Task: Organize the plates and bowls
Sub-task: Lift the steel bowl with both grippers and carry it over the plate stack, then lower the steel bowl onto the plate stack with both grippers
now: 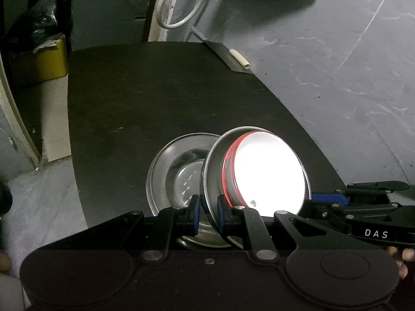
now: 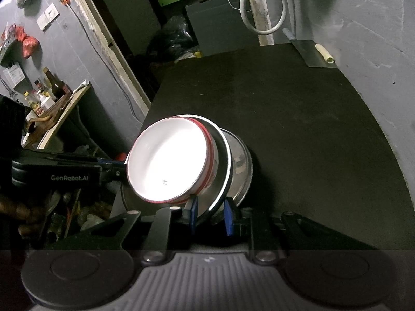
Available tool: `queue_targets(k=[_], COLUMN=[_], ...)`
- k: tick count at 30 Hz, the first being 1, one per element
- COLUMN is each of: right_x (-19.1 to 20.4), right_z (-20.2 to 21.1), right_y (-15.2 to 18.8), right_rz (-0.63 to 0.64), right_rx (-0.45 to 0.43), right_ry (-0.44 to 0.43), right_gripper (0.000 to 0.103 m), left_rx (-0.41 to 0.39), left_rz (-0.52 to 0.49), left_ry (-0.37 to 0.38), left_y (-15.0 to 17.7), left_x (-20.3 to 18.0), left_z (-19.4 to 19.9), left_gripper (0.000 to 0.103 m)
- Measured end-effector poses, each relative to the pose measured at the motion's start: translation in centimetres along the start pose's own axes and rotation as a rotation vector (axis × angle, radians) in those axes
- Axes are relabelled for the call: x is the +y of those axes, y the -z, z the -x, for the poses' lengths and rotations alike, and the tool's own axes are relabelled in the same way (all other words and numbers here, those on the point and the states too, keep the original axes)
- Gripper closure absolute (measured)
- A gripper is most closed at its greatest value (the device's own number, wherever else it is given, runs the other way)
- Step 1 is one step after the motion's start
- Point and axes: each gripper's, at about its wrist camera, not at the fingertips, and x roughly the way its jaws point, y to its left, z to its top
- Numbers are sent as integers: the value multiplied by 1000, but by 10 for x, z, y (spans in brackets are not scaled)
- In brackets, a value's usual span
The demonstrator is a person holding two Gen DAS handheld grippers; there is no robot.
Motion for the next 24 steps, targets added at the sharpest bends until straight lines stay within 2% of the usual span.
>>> queue_targets(k=[24], right_x=[9], right_z=[-22], right_y=[-12], right_rz=[0], right_rx=[26], right_ry=[9], right_gripper=[79], left_rx=[21], left_rz=[24], left_ry=[-10], left_y=[-4], left_x=[18], left_z=[-10], left_gripper=[89])
